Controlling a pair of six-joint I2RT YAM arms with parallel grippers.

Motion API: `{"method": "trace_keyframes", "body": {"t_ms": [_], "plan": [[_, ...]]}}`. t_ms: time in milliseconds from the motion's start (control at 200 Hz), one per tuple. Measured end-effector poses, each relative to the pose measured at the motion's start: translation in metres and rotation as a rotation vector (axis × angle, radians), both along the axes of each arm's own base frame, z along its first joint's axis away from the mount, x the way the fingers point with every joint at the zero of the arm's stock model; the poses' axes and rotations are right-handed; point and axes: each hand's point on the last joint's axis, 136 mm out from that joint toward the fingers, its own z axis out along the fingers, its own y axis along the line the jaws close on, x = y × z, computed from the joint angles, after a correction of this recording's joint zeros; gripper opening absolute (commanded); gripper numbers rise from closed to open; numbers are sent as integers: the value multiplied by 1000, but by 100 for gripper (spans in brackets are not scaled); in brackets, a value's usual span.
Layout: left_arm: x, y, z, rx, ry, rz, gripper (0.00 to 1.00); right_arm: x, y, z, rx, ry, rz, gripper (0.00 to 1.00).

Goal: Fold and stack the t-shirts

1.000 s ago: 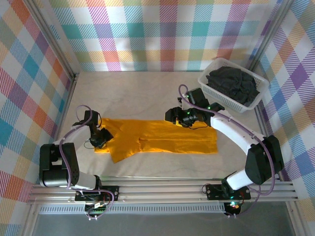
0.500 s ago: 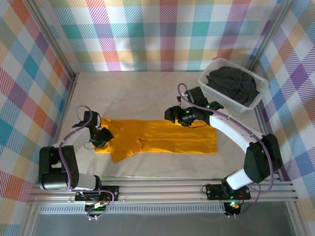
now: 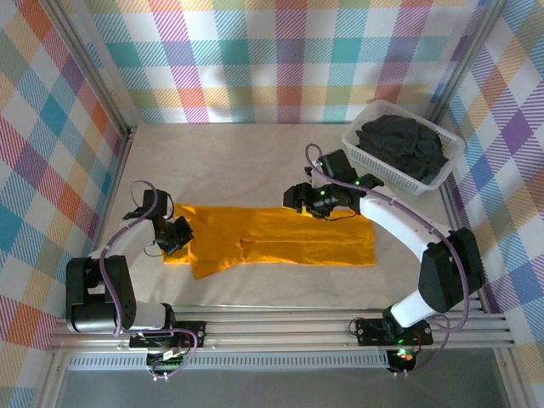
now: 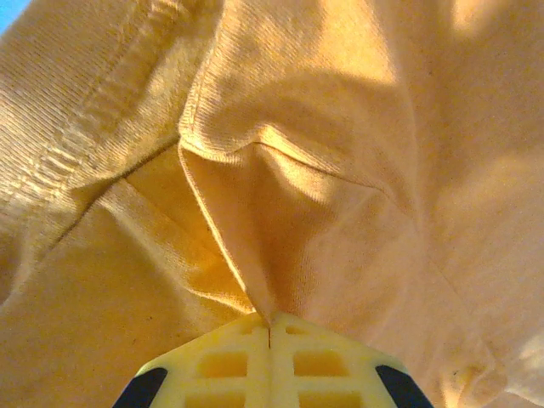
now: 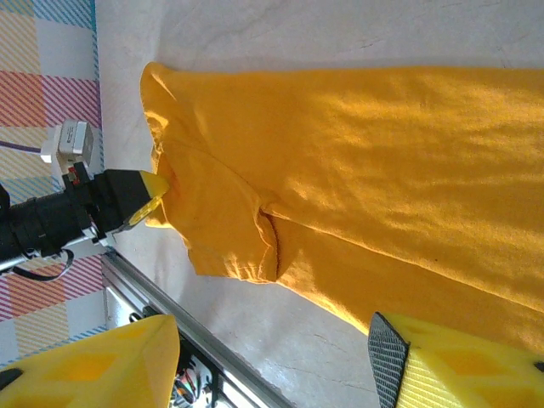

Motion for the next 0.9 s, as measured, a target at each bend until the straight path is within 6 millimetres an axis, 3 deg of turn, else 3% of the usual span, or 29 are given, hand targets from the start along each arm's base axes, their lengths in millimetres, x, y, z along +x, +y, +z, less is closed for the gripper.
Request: {"method": "trace_keyframes", "body": {"t_ms": [495,900], "plan": [[30,25,48,99,-1,140,0,5,1,3,-11,-4,-7,62],[48,32,35,131,91,152,0,4,0,2,-17,5,-8,61]]}}
